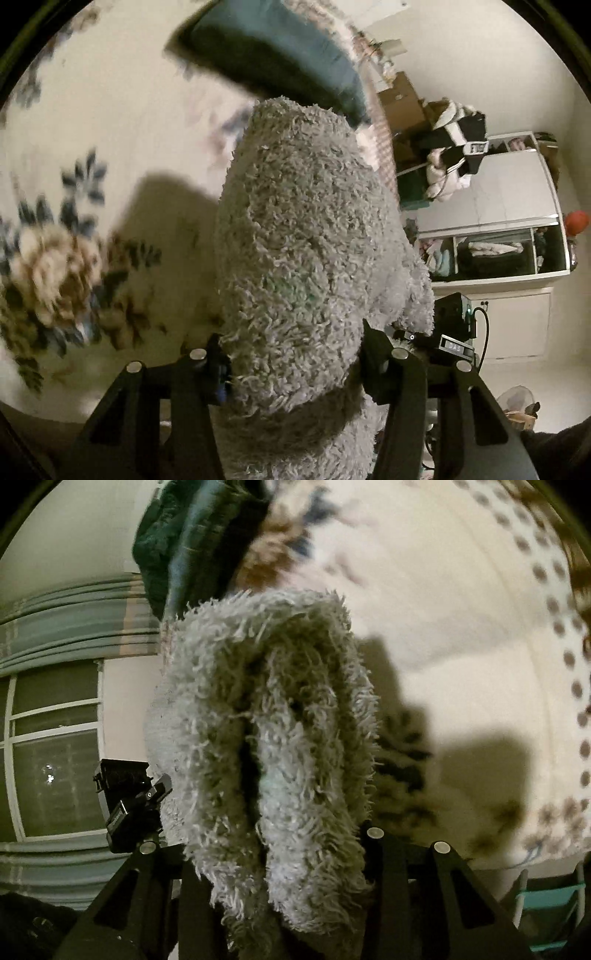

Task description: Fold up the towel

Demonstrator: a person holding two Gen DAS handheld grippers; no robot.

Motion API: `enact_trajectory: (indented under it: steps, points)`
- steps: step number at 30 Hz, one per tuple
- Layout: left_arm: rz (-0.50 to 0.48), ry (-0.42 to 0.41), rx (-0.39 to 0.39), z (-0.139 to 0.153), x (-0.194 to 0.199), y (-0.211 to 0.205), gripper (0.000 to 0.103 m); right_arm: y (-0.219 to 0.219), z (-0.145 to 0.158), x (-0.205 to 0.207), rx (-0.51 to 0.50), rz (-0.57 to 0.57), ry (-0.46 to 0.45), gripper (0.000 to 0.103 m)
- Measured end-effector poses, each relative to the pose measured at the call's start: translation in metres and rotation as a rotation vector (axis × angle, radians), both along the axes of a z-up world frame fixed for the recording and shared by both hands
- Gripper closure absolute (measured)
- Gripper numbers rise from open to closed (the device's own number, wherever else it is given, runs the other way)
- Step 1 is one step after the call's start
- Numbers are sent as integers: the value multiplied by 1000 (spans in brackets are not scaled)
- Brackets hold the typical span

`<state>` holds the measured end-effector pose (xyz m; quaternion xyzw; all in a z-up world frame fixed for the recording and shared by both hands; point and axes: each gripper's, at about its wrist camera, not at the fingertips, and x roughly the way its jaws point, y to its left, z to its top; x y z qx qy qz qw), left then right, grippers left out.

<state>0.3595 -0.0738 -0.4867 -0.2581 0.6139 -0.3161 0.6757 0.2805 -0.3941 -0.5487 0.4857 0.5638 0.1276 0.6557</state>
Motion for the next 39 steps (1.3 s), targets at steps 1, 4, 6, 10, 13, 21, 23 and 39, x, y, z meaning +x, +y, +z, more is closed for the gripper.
enact_trajectory:
  steps: [1,4,6,10,13,21,23,39]
  points:
    - [4,-17,-4,17,11,0,53,0,14,3,-1,-3,-11,64]
    - [24,-70,-19,55,49,-1,53,2,53,29,-23,-3,-45,64]
    - [40,-98,-30,75,79,-2,53,0,81,56,-30,-9,-75,64]
    - [80,-136,-39,105,165,-10,53,-5,127,136,-63,-32,-123,64]
    - [108,-136,-41,105,241,-18,53,-11,146,205,-82,-54,-133,64]
    - [121,-70,25,36,375,-25,52,-23,125,400,-150,-58,-86,64]
    - [109,-30,66,13,394,-28,51,-32,112,430,-177,-52,-50,64]
    - [27,-257,550,62,351,-46,9,-21,154,404,-826,-57,64,0]
